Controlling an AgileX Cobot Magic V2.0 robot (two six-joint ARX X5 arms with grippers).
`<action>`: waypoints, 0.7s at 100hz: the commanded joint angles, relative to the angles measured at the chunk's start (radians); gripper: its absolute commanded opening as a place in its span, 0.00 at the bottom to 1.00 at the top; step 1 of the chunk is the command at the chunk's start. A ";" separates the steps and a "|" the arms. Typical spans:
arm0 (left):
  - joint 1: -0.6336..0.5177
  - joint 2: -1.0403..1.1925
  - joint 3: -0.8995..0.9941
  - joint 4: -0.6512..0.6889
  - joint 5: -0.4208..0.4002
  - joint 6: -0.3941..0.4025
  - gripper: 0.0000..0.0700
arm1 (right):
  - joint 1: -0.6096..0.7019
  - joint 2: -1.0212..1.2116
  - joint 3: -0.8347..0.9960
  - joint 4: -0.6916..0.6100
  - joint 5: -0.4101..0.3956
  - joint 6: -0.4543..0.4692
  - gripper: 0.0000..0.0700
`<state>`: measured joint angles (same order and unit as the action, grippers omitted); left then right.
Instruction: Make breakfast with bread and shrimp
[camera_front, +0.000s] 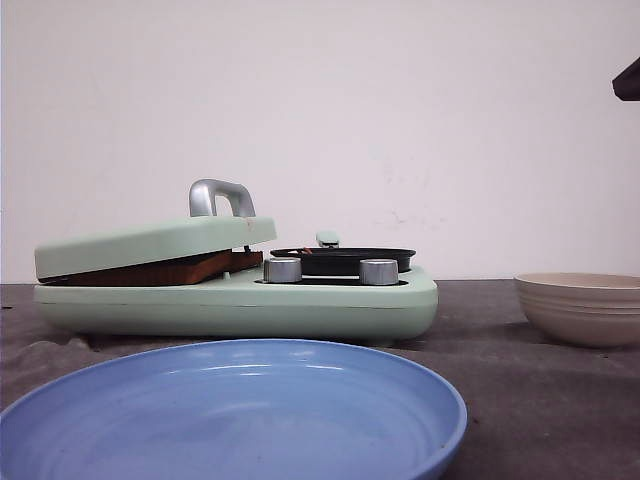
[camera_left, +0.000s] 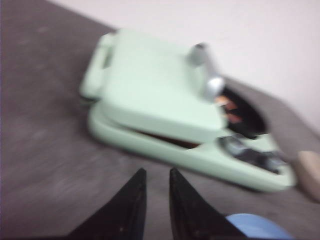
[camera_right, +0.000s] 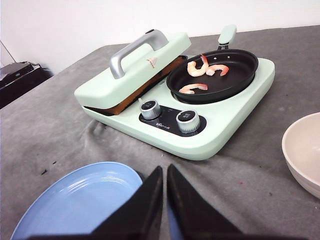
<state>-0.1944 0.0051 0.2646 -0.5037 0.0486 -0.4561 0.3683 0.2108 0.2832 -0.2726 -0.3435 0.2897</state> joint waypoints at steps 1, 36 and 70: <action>0.028 -0.002 -0.005 0.002 -0.086 0.111 0.00 | 0.006 0.000 0.003 0.011 0.002 0.010 0.01; 0.224 -0.002 -0.238 0.345 -0.049 0.491 0.00 | 0.006 0.000 0.003 0.011 0.002 0.010 0.01; 0.214 -0.002 -0.251 0.317 0.010 0.446 0.00 | 0.006 0.000 0.004 0.011 0.002 0.010 0.01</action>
<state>0.0296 0.0044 0.0319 -0.1825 0.0513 0.0067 0.3683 0.2108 0.2832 -0.2722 -0.3428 0.2897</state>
